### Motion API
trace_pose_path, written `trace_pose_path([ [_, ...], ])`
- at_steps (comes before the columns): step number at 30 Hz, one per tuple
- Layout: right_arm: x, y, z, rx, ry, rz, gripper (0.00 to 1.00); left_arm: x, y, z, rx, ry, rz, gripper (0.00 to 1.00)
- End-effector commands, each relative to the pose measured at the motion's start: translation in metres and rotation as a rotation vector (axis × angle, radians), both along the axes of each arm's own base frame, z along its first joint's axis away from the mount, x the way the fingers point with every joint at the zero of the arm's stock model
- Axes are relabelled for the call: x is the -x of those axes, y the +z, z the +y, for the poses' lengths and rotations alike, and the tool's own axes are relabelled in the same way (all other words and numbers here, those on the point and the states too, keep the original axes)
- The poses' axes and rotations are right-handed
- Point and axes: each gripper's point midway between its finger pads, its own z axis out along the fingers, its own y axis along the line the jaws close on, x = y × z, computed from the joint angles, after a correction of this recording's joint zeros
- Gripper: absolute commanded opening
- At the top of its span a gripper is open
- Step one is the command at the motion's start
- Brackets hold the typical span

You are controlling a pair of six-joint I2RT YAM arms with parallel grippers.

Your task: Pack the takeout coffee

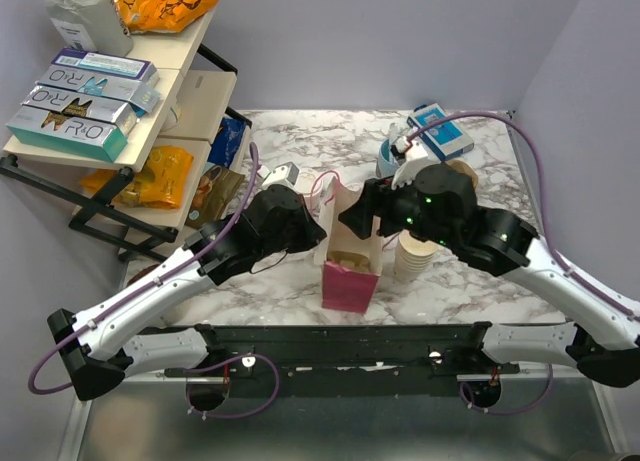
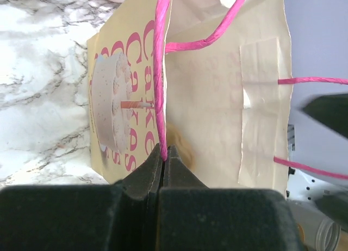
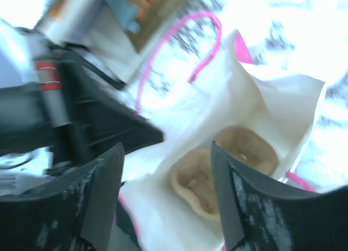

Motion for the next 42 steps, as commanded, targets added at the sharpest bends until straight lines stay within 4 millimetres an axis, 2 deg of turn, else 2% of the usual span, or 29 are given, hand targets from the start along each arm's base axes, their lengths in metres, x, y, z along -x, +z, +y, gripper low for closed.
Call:
trace_pose_path([
  [1, 0.019, 0.037, 0.007, -0.119, 0.146, -0.109, 0.79, -0.006, 0.018, 0.013, 0.005, 0.041, -0.082, 0.0],
  [2, 0.027, 0.06, 0.002, -0.191, 0.164, -0.158, 0.82, -0.005, 0.024, 0.014, 0.02, 0.041, -0.093, 0.0],
  [3, 0.031, 0.07, 0.0, -0.23, 0.179, -0.184, 0.82, -0.003, 0.032, 0.015, 0.045, 0.038, -0.104, 0.0],
  [4, 0.043, 0.068, 0.003, -0.259, 0.242, -0.187, 0.83, -0.001, 0.042, 0.016, 0.069, 0.037, -0.113, 0.0],
  [5, 0.052, 0.099, -0.006, -0.357, 0.258, -0.267, 0.83, 0.001, 0.049, 0.015, 0.082, 0.022, -0.126, 0.0],
  [7, 0.059, 0.114, -0.015, -0.412, 0.269, -0.329, 0.88, 0.004, 0.065, 0.014, 0.12, 0.011, -0.137, 0.0],
  [8, 0.061, 0.123, -0.02, -0.439, 0.26, -0.356, 0.93, 0.005, 0.067, 0.015, 0.116, 0.01, -0.133, 0.0],
  [10, 0.07, 0.143, -0.037, -0.491, 0.256, -0.428, 0.96, 0.003, 0.073, 0.016, 0.11, 0.019, -0.137, 0.0],
  [14, 0.077, 0.161, -0.054, -0.593, 0.229, -0.514, 1.0, 0.002, 0.071, 0.013, 0.119, 0.023, -0.133, 0.0],
  [16, 0.073, 0.156, -0.057, -0.583, 0.203, -0.516, 1.0, 0.0, 0.059, 0.016, 0.103, 0.044, -0.109, 0.0],
  [18, 0.069, 0.146, -0.056, -0.56, 0.187, -0.495, 1.0, 0.0, 0.036, 0.023, 0.045, 0.071, -0.058, 0.0],
  [19, 0.068, 0.139, -0.054, -0.551, 0.188, -0.477, 1.0, 0.001, 0.017, 0.026, 0.017, 0.09, -0.012, 0.0],
  [22, 0.06, 0.127, -0.055, -0.515, 0.146, -0.443, 1.0, 0.008, -0.019, 0.02, -0.009, 0.037, 0.094, 0.0],
  [24, 0.059, 0.123, -0.056, -0.505, 0.138, -0.434, 1.0, 0.008, -0.03, 0.019, -0.046, 0.026, 0.124, 0.0],
  [27, 0.056, 0.116, -0.06, -0.492, 0.108, -0.413, 1.0, 0.005, -0.017, 0.019, -0.076, 0.02, 0.109, 0.0],
  [31, 0.054, 0.112, -0.068, -0.478, 0.071, -0.4, 1.0, 0.004, 0.031, 0.011, 0.045, -0.01, 0.021, 0.0],
  [32, 0.052, 0.104, -0.069, -0.443, 0.059, -0.378, 1.0, 0.003, 0.038, 0.011, 0.062, -0.006, 0.003, 0.0],
  [34, 0.042, 0.105, -0.073, -0.381, 0.006, -0.361, 1.0, 0.001, 0.051, 0.016, 0.084, 0.023, -0.026, 0.0],
  [35, 0.037, 0.086, -0.074, -0.293, -0.015, -0.307, 1.0, 0.0, 0.05, 0.017, 0.086, 0.032, -0.025, 0.0],
  [36, 0.035, 0.093, -0.078, -0.274, -0.039, -0.3, 1.0, 0.0, 0.047, 0.019, 0.082, 0.042, -0.018, 0.0],
  [37, 0.021, 0.074, -0.069, -0.184, -0.067, -0.257, 1.0, 0.0, 0.035, 0.02, 0.066, 0.052, 0.003, 0.0],
  [38, 0.019, 0.054, -0.07, -0.096, -0.076, -0.209, 1.0, 0.0, 0.027, 0.022, 0.049, 0.063, 0.019, 0.0],
  [39, 0.013, 0.045, -0.068, -0.051, -0.091, -0.185, 1.0, -0.001, 0.016, 0.025, 0.018, 0.084, 0.038, 0.0],
  [40, 0.002, 0.028, -0.058, 0.022, -0.115, -0.147, 1.0, 0.0, -0.002, 0.029, -0.014, 0.111, 0.074, 0.0],
  [42, -0.004, 0.004, -0.055, 0.114, -0.14, -0.076, 1.0, 0.003, -0.017, 0.033, -0.03, 0.122, 0.106, 0.0],
])
